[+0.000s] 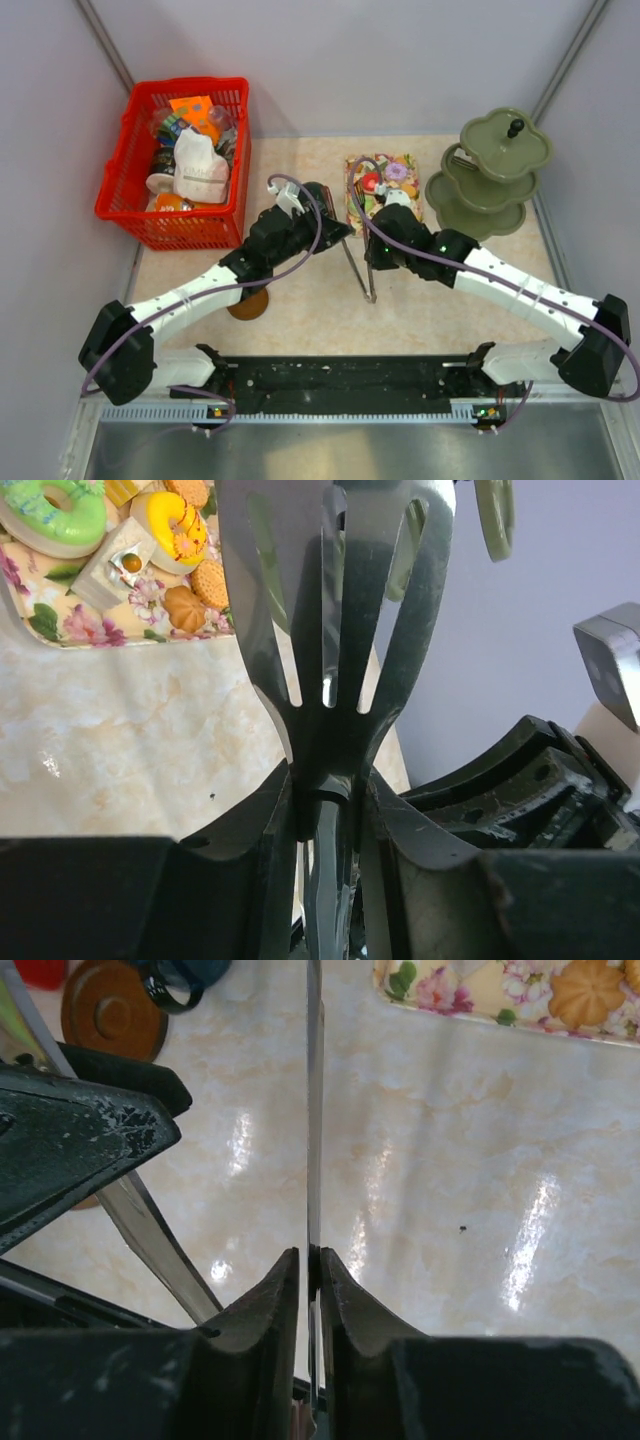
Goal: Serve the afternoon tea
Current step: Pick up the clamp from the tray, then pick up the desert from the tray.
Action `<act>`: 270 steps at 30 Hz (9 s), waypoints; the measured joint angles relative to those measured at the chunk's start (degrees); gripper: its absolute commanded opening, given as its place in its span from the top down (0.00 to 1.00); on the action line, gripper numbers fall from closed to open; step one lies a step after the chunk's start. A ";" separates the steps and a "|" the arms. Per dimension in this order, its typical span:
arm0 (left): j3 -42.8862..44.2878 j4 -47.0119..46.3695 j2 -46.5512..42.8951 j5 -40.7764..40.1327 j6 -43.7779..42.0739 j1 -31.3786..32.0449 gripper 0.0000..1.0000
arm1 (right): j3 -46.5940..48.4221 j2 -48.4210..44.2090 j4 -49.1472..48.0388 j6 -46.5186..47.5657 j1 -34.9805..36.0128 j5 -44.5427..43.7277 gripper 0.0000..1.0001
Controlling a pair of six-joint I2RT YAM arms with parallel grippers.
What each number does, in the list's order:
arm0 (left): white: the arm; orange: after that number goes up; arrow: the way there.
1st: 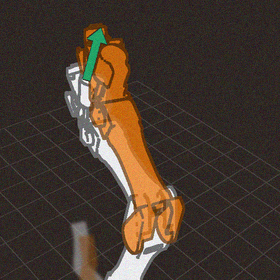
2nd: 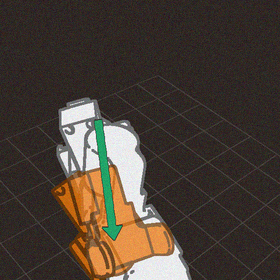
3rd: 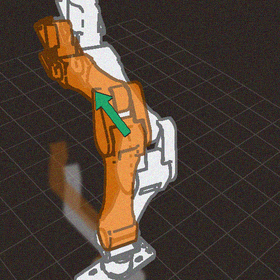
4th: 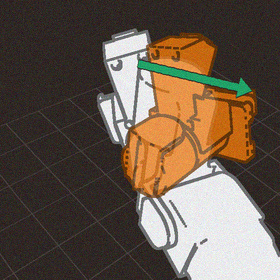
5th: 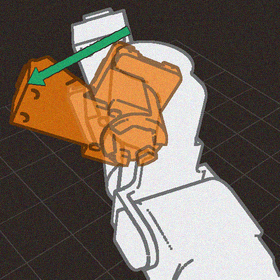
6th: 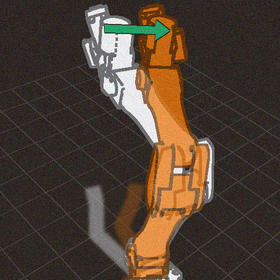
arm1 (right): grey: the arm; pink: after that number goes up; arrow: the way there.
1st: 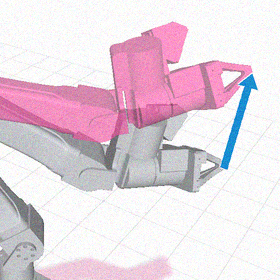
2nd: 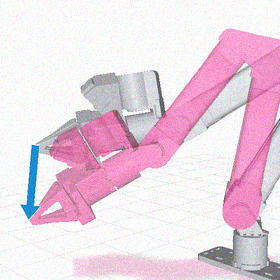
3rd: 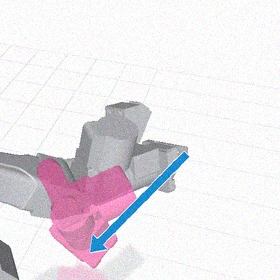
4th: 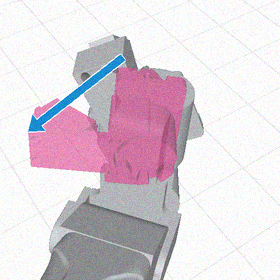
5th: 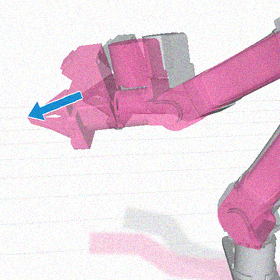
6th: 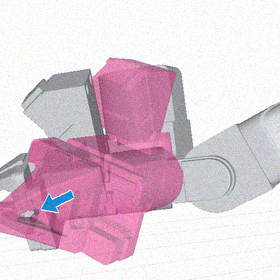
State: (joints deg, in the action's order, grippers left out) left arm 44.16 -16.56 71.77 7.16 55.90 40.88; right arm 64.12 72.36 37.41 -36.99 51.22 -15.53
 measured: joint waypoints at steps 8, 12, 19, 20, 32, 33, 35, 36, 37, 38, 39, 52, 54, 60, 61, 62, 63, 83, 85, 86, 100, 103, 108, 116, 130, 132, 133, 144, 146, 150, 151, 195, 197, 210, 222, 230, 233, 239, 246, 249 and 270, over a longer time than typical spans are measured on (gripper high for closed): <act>-0.50 -1.66 0.00 -1.20 4.13 0.04 0.92 | -4.55 -7.32 -5.88 0.07 0.04 1.07 0.24; -0.90 -2.27 0.00 -1.51 5.55 0.04 0.92 | -7.61 -11.96 -8.46 0.37 0.07 3.08 0.19; -1.75 -4.48 0.00 -1.64 8.41 0.04 0.92 | -7.96 -11.85 -11.63 0.61 0.07 7.21 0.19; -1.75 -4.48 0.00 -1.62 8.79 0.02 0.92 | -8.02 -11.52 -12.00 0.85 0.09 7.50 0.20; -1.86 -6.27 0.39 -0.50 11.78 0.02 0.91 | -8.20 -6.05 -12.48 3.08 0.13 7.65 0.38; -1.86 -6.16 0.57 -0.50 11.82 0.04 0.91 | -8.15 -5.73 -12.46 3.26 0.13 7.63 0.39; -1.86 -5.66 1.11 -0.50 12.00 0.04 0.91 | -7.67 -4.98 -11.82 3.56 0.20 7.41 0.40; -1.84 -5.27 1.36 -0.52 12.02 0.02 0.91 | -7.26 -4.57 -11.41 3.65 0.33 7.13 0.40; -1.81 -5.07 1.68 -0.52 12.15 0.02 0.91 | -6.51 -3.89 -10.73 3.89 0.55 6.73 0.40; -1.73 -4.83 1.88 -0.52 12.22 0.02 0.91 | -5.81 -3.26 -10.21 4.07 0.81 6.36 0.41; -1.60 -4.46 2.01 -0.52 12.39 0.02 0.91 | -5.14 -2.60 -9.73 4.35 1.03 6.10 0.41; -0.17 -1.36 2.84 -0.02 13.33 -0.02 0.61 | -2.38 0.48 -6.05 6.05 2.64 3.63 0.66; -0.07 -1.36 2.84 0.28 13.62 -0.02 0.50 | -1.99 0.48 -5.55 6.51 2.91 3.61 0.69; -0.02 -0.17 2.89 0.74 14.49 -0.02 0.42 | -1.36 0.52 -5.18 6.43 2.97 2.95 0.78; -0.02 0.00 2.89 0.76 14.56 0.00 0.42 | -1.36 0.52 -5.11 6.43 2.99 2.93 0.79; -0.02 0.13 2.89 0.76 14.64 -0.02 0.42 | -1.36 0.52 -4.94 6.45 2.99 2.91 0.79; -0.02 0.17 2.89 0.76 14.69 -0.02 0.41 | -1.36 0.52 -4.92 6.45 2.99 2.84 0.80; -0.59 2.80 2.84 -2.05 16.44 -0.02 0.45 | -1.36 0.52 -4.98 7.43 3.06 2.75 0.81; -0.57 2.14 3.56 -2.01 16.79 -0.02 0.49 | -1.36 0.52 -4.98 7.45 3.17 2.75 0.80; -0.57 1.53 4.13 -1.95 17.18 -0.02 0.54 | -1.36 0.52 -4.98 7.45 3.30 2.75 0.81; -1.79 -4.90 5.64 -2.05 20.44 -0.20 1.00 | 1.29 3.58 -2.38 8.09 3.69 2.29 0.74; -3.15 -7.69 5.64 -2.10 21.68 -0.24 1.00 | 2.91 4.68 -0.81 8.09 3.74 2.25 0.71; -4.96 -10.62 5.64 -2.05 24.04 -0.31 1.00 | 6.88 7.63 2.19 8.02 3.78 2.08 0.69; -5.44 -12.15 5.64 -1.60 26.03 -0.33 1.00 | 10.78 10.12 5.73 7.85 3.78 1.55 0.69; -6.08 -12.22 5.64 -1.49 26.93 -0.42 0.75 | 13.03 13.16 7.91 7.89 3.78 0.55 0.85; -6.01 -11.74 5.55 -1.53 26.71 -0.44 0.61 | 13.62 13.60 8.68 7.91 3.78 0.57 0.90; -5.99 -11.23 5.33 -1.70 26.34 -0.42 0.56 | 13.66 13.68 8.74 7.93 3.78 0.63 0.94; 5.11 15.17 -8.41 -8.90 5.97 -9.66 0.38 | 14.78 13.84 12.44 8.02 1.03 2.08 1.00; 10.16 19.61 -10.82 -10.49 0.63 -13.33 0.32 | 14.75 13.84 13.35 8.02 -0.79 3.02 1.00; 22.53 27.61 -14.25 -15.67 -13.11 -17.77 0.27 | 14.62 13.84 14.67 7.91 -4.55 4.85 1.00; 24.68 28.41 -14.75 -16.79 -15.87 -17.94 0.27 | 14.62 13.84 15.23 7.89 -5.35 5.01 1.00; -8.96 -7.45 -47.10 -44.37 -63.14 -10.08 0.17 | 27.17 32.41 27.65 -2.27 -9.29 4.15 0.64; -9.01 -7.48 -47.01 -44.37 -63.14 -10.08 0.17 | 27.19 32.41 27.80 -2.38 -9.29 4.04 0.64; -9.14 -7.50 -46.34 -44.33 -63.14 -10.03 0.17 | 27.87 32.39 28.39 -4.31 -9.40 3.23 0.63; -9.16 -7.48 -45.99 -44.33 -63.14 -10.01 0.17 | 27.85 32.28 28.44 -5.68 -9.44 2.73 0.61; -9.16 -7.48 -45.99 -44.33 -63.14 -9.97 0.17 | 27.74 30.75 28.46 -6.08 -9.51 2.73 0.60; -9.16 -7.48 -45.99 -44.33 -63.14 -9.97 0.17 | 27.65 29.73 28.48 -6.21 -9.51 2.73 0.60; -9.16 -7.48 -45.99 -44.35 -63.14 -9.97 0.17 | 27.34 29.20 28.65 -6.34 -9.55 2.62 0.59; -9.16 -7.48 -45.99 -44.33 -63.17 -9.97 0.17 | 27.36 29.22 28.61 -6.23 -9.99 2.03 0.59; -9.16 -7.48 -45.99 -44.33 -63.17 -9.94 0.17 | 27.39 29.44 28.50 -6.08 -10.14 2.01 0.58; -9.16 -7.48 -45.35 -44.30 -63.34 -9.70 0.18 | 27.43 32.50 26.71 -5.14 -10.82 2.03 0.56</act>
State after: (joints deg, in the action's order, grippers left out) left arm 35.00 -24.03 26.41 -37.15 -7.44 31.18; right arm 91.55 104.86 64.12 -42.13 40.40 -13.50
